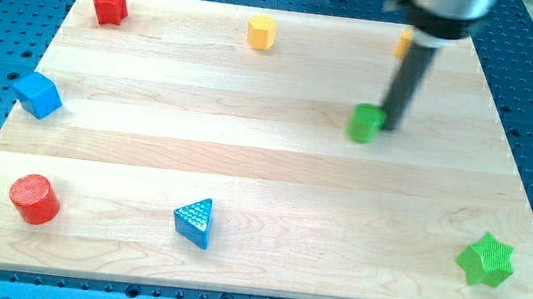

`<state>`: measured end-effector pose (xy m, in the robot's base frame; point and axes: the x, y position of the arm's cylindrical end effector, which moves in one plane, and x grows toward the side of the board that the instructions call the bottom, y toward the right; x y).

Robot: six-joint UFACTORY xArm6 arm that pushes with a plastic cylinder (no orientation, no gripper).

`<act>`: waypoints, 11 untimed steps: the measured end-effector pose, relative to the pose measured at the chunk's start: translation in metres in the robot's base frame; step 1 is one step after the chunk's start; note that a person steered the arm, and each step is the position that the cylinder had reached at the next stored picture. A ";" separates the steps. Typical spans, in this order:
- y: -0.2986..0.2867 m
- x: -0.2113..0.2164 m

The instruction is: Move the triangle upwards

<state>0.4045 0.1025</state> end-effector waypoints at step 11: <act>-0.172 0.153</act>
